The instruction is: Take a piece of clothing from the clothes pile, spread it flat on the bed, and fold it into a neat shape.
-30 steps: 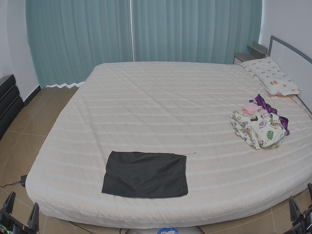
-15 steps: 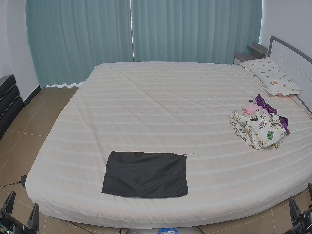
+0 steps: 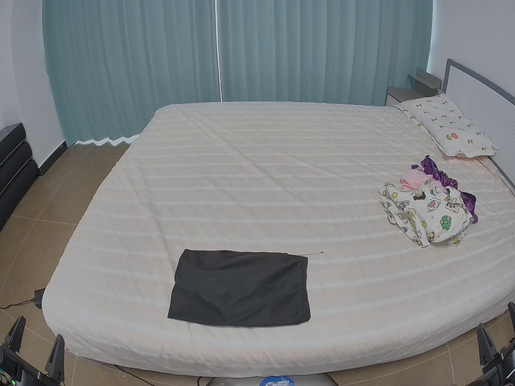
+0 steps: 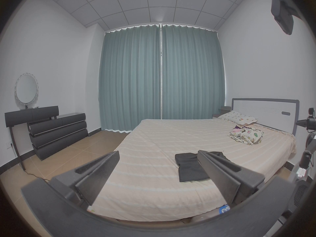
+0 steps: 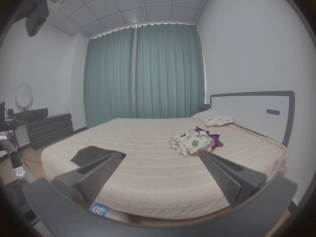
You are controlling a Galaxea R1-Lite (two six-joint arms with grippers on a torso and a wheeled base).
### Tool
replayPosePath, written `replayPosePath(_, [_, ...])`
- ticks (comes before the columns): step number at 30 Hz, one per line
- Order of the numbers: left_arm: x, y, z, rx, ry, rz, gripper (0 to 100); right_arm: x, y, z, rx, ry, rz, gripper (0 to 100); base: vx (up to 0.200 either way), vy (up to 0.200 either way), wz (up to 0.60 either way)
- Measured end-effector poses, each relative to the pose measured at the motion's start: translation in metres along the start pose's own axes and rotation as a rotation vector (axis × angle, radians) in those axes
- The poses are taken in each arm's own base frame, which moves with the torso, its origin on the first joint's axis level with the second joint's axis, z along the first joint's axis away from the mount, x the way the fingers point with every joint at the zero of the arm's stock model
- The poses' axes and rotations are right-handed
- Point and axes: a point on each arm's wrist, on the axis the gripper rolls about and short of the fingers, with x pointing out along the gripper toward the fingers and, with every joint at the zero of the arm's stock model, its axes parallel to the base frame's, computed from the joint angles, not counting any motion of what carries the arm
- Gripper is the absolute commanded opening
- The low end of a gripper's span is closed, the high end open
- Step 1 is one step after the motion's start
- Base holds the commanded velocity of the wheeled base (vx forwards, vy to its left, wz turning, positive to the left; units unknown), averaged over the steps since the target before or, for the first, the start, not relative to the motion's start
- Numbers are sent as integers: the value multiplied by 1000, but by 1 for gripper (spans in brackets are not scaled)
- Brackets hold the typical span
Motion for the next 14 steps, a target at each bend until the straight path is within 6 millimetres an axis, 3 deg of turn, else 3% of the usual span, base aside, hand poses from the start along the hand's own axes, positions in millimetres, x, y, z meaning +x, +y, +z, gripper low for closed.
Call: replayPosePath(14, [0,0,0,0,0,0,100,0,0,0,-1,0,0,100,0,0,0])
